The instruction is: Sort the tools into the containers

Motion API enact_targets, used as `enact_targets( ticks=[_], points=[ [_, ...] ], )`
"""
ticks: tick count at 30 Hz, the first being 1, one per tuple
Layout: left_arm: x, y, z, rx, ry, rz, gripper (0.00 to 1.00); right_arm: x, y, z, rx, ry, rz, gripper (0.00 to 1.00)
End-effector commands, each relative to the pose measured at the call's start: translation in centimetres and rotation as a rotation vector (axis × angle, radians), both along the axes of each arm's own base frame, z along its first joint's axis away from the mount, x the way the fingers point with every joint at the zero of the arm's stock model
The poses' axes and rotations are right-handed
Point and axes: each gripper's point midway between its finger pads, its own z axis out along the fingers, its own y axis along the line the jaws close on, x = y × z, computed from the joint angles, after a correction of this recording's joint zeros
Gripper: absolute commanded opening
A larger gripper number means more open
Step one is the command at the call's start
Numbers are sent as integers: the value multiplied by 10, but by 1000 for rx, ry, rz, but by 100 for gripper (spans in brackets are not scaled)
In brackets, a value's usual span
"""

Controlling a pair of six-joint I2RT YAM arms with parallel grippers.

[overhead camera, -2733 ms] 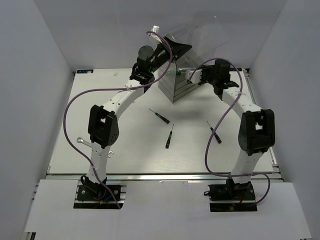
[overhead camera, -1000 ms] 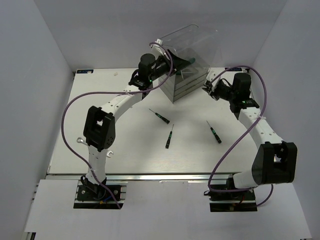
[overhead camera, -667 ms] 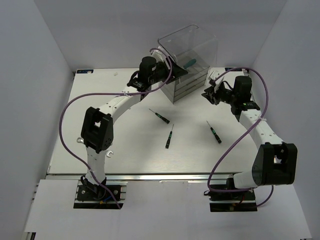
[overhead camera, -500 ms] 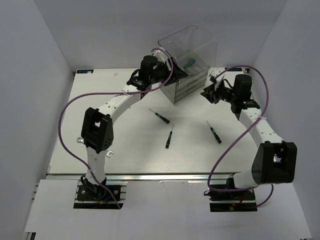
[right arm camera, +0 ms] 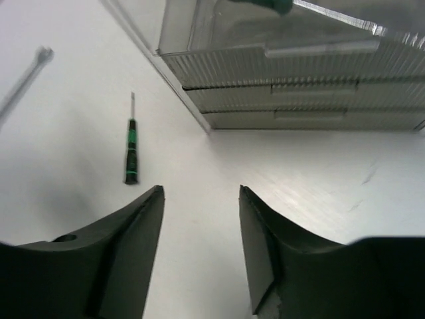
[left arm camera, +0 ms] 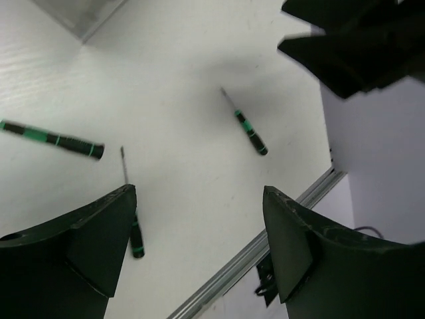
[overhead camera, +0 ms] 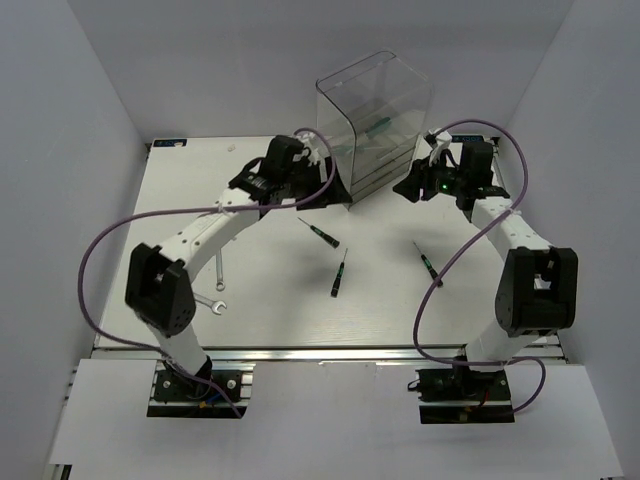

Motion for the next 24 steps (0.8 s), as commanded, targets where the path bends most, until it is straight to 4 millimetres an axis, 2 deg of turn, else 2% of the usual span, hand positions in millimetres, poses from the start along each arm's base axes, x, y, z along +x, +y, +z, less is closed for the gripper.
enact_targets(
  ticks=[1, 2, 4, 5, 10, 11, 13, 14, 16, 19, 20, 21, 24],
  points=[
    [-10, 25, 14, 8, -149, 43, 85, 11, 5, 7, 194, 206, -84, 57],
    [-16, 32, 24, -11, -190, 62, 84, 14, 8, -6, 230, 274, -84, 58],
    [-14, 41, 23, -34, -226, 116, 84, 23, 11, -8, 293, 339, -93, 62],
    [-20, 47, 5, -23, -198, 129, 84, 28, 15, -15, 349, 407, -105, 66],
    [-22, 57, 2, -82, -180, 212, 85, 51, 22, -25, 467, 503, -138, 70],
    [-23, 58, -1, -82, -173, 221, 85, 56, 23, -35, 478, 529, -148, 70],
    [-22, 61, 2, -97, -176, 249, 85, 65, 25, -32, 527, 550, -161, 67],
    [-21, 61, 2, -100, -172, 260, 85, 69, 26, -41, 548, 579, -167, 66],
    [-20, 64, 1, -94, -173, 274, 85, 78, 30, -35, 611, 579, -155, 63],
    [-20, 67, 0, -74, -163, 287, 85, 93, 31, -36, 651, 575, -153, 59],
    [-18, 68, 0, -67, -165, 296, 85, 97, 31, -44, 654, 588, -159, 58],
    [-18, 69, 0, -64, -164, 298, 85, 103, 31, -38, 657, 569, -154, 57],
    [-16, 71, 0, -56, -164, 315, 86, 114, 32, -41, 672, 561, -158, 55]
  ],
)
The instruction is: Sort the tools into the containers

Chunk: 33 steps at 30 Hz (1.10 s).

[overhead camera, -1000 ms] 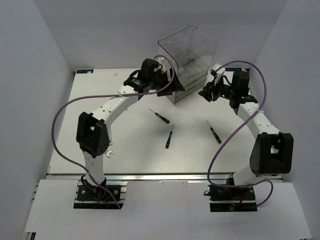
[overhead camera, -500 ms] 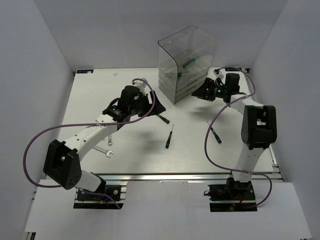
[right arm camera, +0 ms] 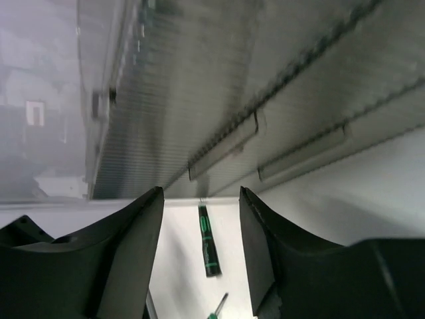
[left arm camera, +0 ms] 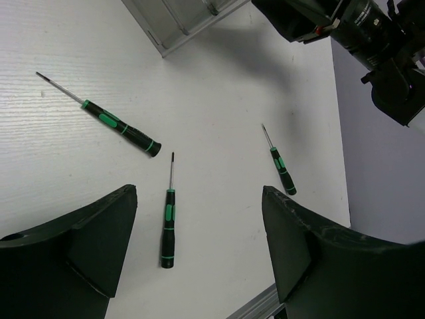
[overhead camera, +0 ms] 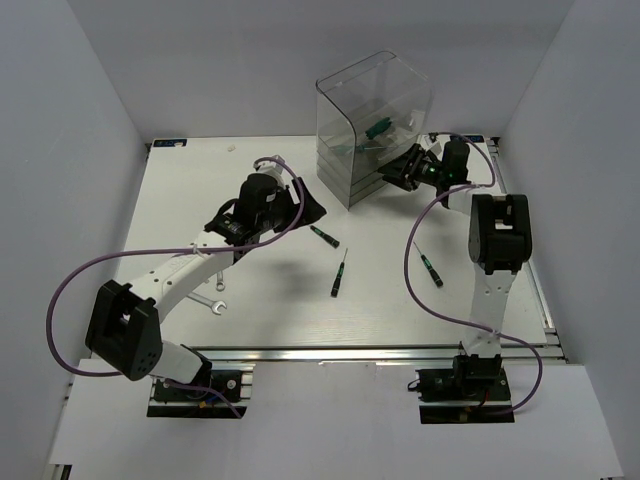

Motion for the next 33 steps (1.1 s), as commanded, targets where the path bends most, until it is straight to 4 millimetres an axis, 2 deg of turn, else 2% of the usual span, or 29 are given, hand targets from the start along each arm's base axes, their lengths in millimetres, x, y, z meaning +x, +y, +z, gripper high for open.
enact_targets(
  ticks=[1, 9, 14, 18, 19, 21, 22, 24, 25, 26, 28, 29, 30, 31, 33],
  points=[
    [5, 8, 26, -19, -52, 44, 86, 22, 1, 30, 56, -95, -11, 54],
    [11, 8, 25, -1, -39, 48, 86, 39, 0, 24, 52, -127, -26, 46],
    [12, 9, 23, -2, -35, 51, 86, 42, 0, 17, 47, -132, -26, 30],
    [11, 10, 23, 3, -28, 52, 86, 41, 0, 19, 59, -157, -22, 17],
    [11, 10, 23, 4, -29, 55, 86, 38, 1, 19, 60, -156, -16, 12],
    [10, 12, 21, 4, -27, 60, 86, 34, -2, 18, 66, -150, -16, 10],
    [10, 12, 22, 3, -28, 62, 86, 31, -4, 26, 72, -182, -10, 5],
    [8, 14, 18, 0, -22, 68, 86, 21, -11, 19, 75, -159, -14, 1],
    [7, 14, 18, -5, -20, 71, 86, 15, -10, 26, 77, -174, -3, 1],
    [6, 14, 17, -8, -18, 73, 86, 15, -28, 24, 75, -169, -32, 1],
    [5, 15, 12, -10, -2, 81, 86, 0, -40, 18, 72, -143, -43, 0],
    [5, 15, 11, -10, 0, 82, 86, -4, -43, 16, 68, -141, -42, 0],
    [5, 14, 10, -12, 3, 79, 87, -14, -47, 6, 64, -112, -45, 0],
    [5, 14, 9, -12, 7, 80, 87, -20, -49, 11, 60, -119, -37, 1],
    [7, 12, 5, -16, 19, 78, 88, -36, -56, 7, 41, -108, -35, 3]
  ],
)
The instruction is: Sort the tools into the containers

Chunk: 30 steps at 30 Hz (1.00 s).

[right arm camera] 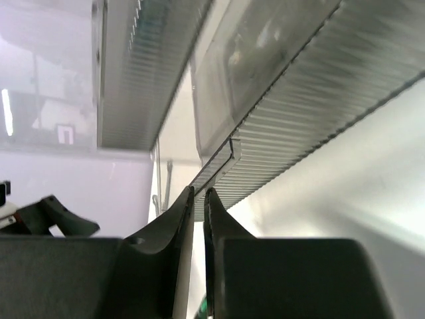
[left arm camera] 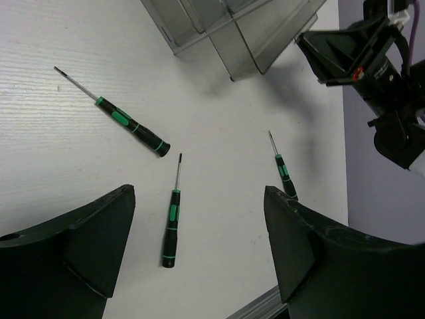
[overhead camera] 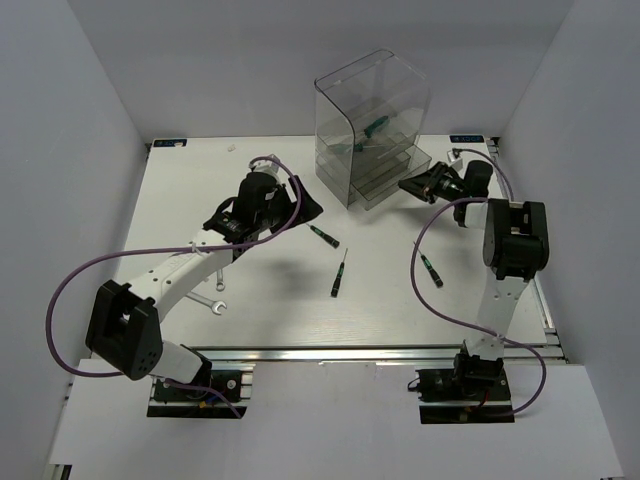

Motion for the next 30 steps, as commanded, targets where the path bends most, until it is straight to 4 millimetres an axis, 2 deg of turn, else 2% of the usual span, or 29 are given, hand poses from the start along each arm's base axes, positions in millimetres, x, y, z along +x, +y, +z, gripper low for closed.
enact_targets(
  ticks=[1, 2, 5, 6, 7, 9, 11, 12, 14, 15, 16, 18, 19, 20, 21, 22, 23, 24, 25, 26, 27, 28, 29, 30],
  points=[
    [2, 0, 8, -27, -15, 12, 88, -21, -15, 13, -58, -96, 22, 4],
    [3, -1, 8, -32, -12, 12, 88, -25, -19, 10, -73, -98, 23, 5],
    [6, -6, 2, -39, 9, 7, 90, -37, -21, 7, -99, -95, 42, 25],
    [8, -8, -3, -38, 22, 7, 91, -38, -20, 8, -99, -96, 54, 37],
    [8, -9, -6, -43, 34, 6, 92, -37, -20, 10, -102, -104, 62, 43],
    [10, -14, -9, -47, 50, -3, 92, -38, -19, 6, -100, -88, 80, 52],
    [12, -18, -22, -38, 100, -5, 92, -34, -19, 9, -111, -95, 89, 55],
    [15, -20, -21, -42, 105, -5, 92, -34, -20, 6, -125, -102, 98, 56],
    [16, -24, -32, -41, 145, -9, 92, -36, -20, 4, -137, -86, 116, 57],
    [17, -27, -32, -44, 152, -9, 92, -38, -19, 4, -148, -87, 129, 58],
    [19, -27, -39, -42, 173, -4, 91, -45, -20, -4, -180, -70, 156, 58],
    [22, -28, -42, -39, 192, 9, 91, -50, -22, -1, -239, -97, 187, 58],
    [23, -29, -49, -35, 218, 23, 90, -64, -25, -12, -304, -92, 233, 58],
    [23, -27, -55, -21, 242, 36, 89, -71, -27, -15, -349, -93, 257, 58],
    [23, -27, -59, -11, 255, 42, 88, -69, -33, -10, -434, -124, 259, 57],
    [26, -29, -57, -5, 259, 46, 87, -76, -36, -11, -493, -138, 289, 57],
    [22, -28, -65, 24, 296, 51, 87, -92, -40, -20, -573, -144, 359, 56],
    [24, -26, -77, 54, 320, 66, 85, -97, -49, -18, -655, -155, 359, 54],
    [27, -30, -74, 60, 322, 68, 84, -104, -53, -20, -701, -165, 376, 54],
    [25, -27, -82, 83, 353, 81, 82, -111, -58, -22, -753, -178, 390, 52],
    [27, -27, -94, 103, 382, 93, 78, -112, -71, -11, -870, -254, 379, 50],
    [27, -28, -98, 109, 400, 98, 76, -126, -75, -22, -915, -253, 388, 49],
    [31, -31, -95, 115, 407, 102, 74, -128, -82, -21, -977, -285, 371, 49],
    [32, -33, -98, 124, 418, 103, 71, -114, -98, 5, -1115, -412, 274, 49]
  ],
)
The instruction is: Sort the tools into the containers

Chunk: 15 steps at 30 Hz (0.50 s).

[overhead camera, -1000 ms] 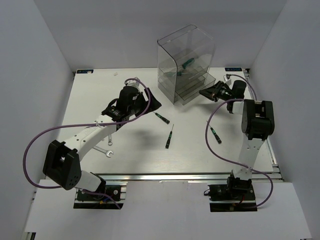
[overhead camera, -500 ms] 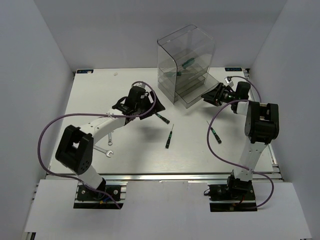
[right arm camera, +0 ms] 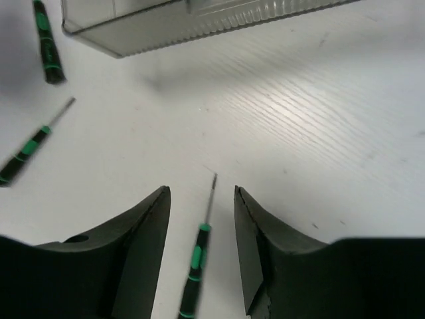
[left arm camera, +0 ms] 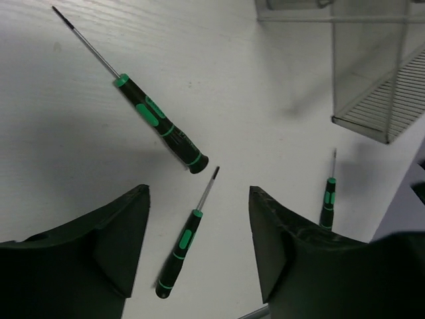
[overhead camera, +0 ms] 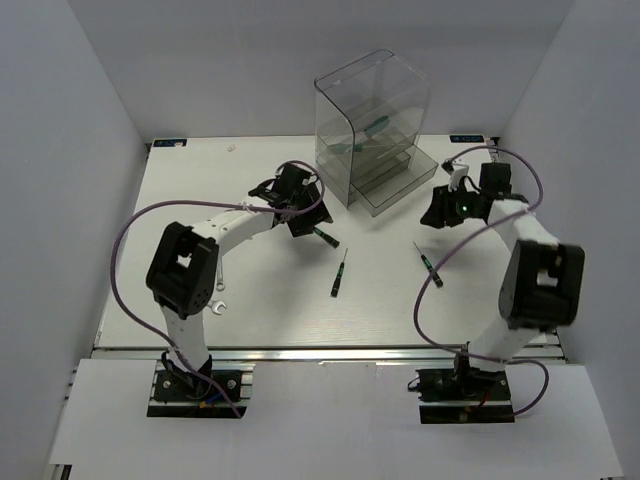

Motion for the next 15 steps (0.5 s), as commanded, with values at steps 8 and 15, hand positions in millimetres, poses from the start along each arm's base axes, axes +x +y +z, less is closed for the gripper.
enact_targets(
  ticks=[8, 15],
  points=[
    [4, -3, -34, 174, 181, 73, 59, -20, -47, 55, -295, -375, -79, 76],
    [6, 1, -50, 212, 233, 150, 58, -29, -26, 50, -170, -305, -28, 40]
  ],
)
